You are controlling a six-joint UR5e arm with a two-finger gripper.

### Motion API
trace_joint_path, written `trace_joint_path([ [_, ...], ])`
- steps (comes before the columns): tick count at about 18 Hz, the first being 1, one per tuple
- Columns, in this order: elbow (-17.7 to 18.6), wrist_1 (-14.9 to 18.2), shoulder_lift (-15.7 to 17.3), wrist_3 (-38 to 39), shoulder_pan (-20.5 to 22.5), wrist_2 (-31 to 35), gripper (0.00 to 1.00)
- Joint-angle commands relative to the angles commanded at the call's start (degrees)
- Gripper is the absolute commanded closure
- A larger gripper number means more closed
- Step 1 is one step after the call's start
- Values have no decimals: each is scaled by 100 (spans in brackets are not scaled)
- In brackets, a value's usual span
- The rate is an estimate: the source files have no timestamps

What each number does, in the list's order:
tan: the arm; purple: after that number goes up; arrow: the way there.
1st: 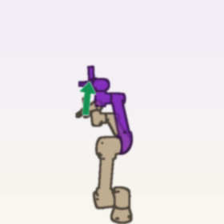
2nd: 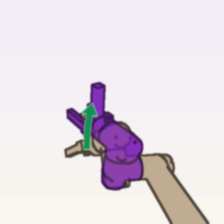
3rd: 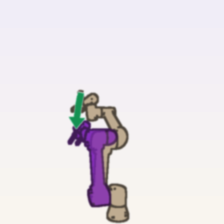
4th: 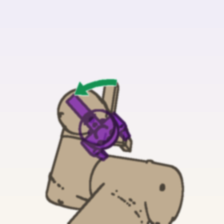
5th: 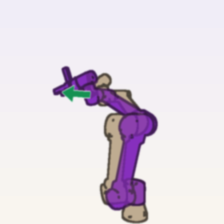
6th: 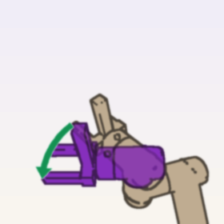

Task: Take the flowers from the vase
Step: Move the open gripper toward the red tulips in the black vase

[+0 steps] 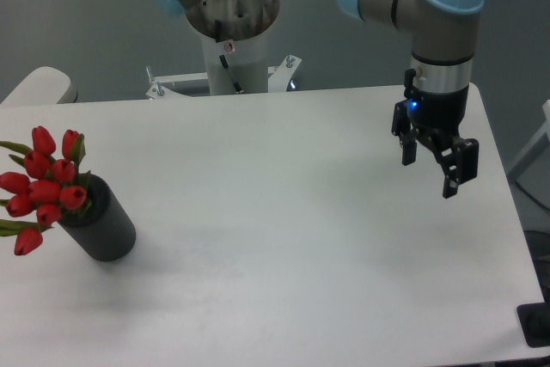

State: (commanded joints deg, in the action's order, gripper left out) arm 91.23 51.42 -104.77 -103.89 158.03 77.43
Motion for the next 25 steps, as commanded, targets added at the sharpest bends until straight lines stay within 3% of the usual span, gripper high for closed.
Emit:
trace_joint_path([
  [7,123,123,35,105,-123,-79,0],
  [11,386,132,219,254,-219,-289,0],
  [20,826,123,597,2282,-711,-1036,0],
  [25,852,44,738,3970,-923,-1923,0],
])
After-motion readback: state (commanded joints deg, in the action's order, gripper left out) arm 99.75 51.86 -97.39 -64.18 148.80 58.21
